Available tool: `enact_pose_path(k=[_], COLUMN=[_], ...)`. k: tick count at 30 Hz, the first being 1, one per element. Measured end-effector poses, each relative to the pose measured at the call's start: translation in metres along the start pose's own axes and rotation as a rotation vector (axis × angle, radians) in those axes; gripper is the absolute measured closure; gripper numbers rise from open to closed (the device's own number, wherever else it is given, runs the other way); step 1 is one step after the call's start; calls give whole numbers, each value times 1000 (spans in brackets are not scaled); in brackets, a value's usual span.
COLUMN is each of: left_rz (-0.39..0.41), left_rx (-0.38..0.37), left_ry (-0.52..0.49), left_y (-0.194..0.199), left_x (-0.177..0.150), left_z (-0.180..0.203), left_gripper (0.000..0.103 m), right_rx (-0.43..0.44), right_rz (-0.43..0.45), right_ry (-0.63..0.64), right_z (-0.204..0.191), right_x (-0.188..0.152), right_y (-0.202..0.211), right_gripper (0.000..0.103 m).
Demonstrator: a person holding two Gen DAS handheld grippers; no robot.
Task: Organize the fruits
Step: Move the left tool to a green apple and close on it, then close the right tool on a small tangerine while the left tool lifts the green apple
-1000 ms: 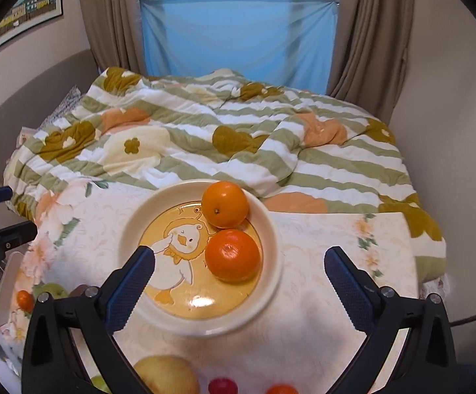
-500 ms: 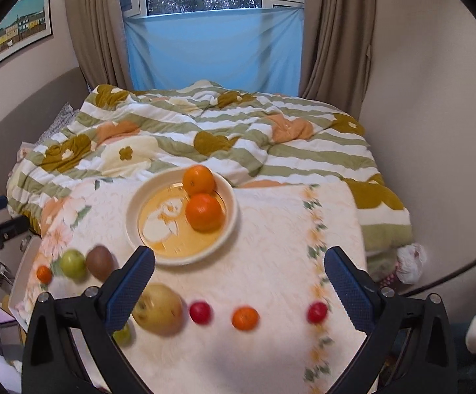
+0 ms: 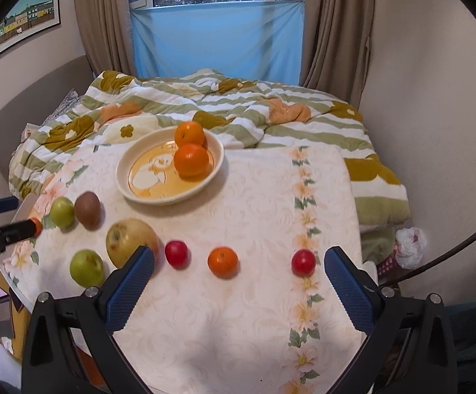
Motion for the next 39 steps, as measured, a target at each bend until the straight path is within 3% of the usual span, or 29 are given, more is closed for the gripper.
enact_pose_path(k=[7, 16, 19, 24, 31, 39], left_rz=[-50, -92, -119, -139, -161, -159], left_rx=[-52, -47, -53, -61, -72, -61], left_ry=[-44, -132, -132, -137, -150, -142], left_y=[-38, -71, -81, -90, -97, -95], left_x=[-25, -33, -34, -36, -38, -40], left_z=[18, 33, 31, 29, 31, 33], left_gripper=[0, 0, 18, 20, 43, 44], right_rx=[15, 34, 41, 45, 62, 64], right_rz=[-48, -104, -119, -154, -201, -258], right_ry=[29, 96, 116, 131, 130, 132], right_z=[5, 4, 3, -1, -4, -6], right_x=[-19, -32, -32, -34, -34, -35], right_y=[-34, -65, -74, -87, -100, -109], right_gripper=[0, 0, 0, 5, 16, 30])
Point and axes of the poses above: each gripper's, at about its wrist camera, not at the fingertips, and y roughly against the way its jaws point, z to its right, x to its top, the point moved 4 cm from there along -y, roughly the way its jaws point, and after that the axes turned 2 degrees about -y, right-handed, at the moved point
